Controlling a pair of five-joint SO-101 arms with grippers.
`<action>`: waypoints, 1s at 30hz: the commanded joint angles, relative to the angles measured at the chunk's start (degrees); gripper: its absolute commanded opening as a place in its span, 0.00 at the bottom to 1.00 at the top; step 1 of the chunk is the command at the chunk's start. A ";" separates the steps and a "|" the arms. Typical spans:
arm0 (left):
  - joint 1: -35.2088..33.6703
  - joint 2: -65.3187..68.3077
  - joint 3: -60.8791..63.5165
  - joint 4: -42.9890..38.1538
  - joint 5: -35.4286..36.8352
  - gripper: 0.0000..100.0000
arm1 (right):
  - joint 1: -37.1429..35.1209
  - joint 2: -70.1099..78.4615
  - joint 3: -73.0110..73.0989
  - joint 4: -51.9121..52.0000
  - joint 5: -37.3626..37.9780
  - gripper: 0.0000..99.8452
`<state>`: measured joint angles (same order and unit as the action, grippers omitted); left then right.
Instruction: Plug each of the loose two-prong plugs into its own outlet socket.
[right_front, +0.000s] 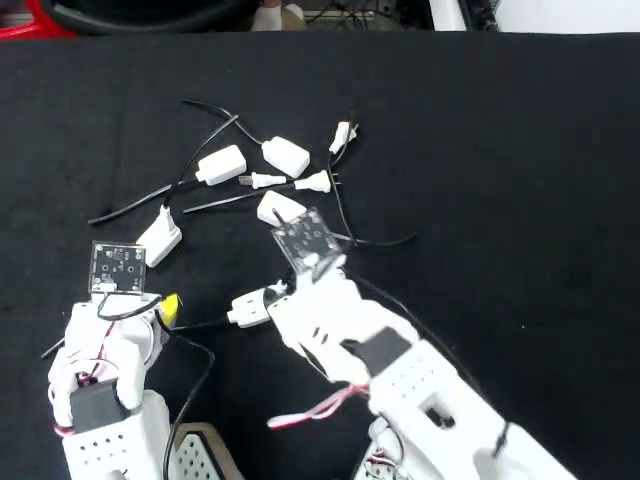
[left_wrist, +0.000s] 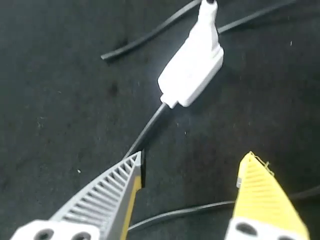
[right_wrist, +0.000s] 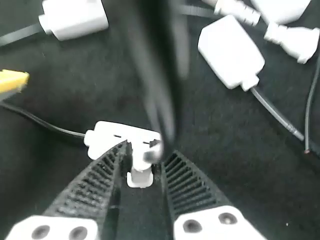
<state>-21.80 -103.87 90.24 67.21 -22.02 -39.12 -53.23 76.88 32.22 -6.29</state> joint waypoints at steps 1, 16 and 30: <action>-0.66 -0.53 0.22 0.00 -0.62 0.30 | 0.53 11.74 -7.96 -1.32 -0.53 0.01; -0.22 -0.53 1.10 -0.35 -0.62 0.30 | 0.79 15.96 -8.92 -4.92 -4.66 0.01; 6.37 -0.53 3.12 -1.93 -5.54 0.30 | 0.26 7.78 -8.13 -4.57 -6.68 0.01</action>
<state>-17.85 -104.22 93.67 66.33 -26.59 -38.95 -43.74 69.41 30.20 -12.44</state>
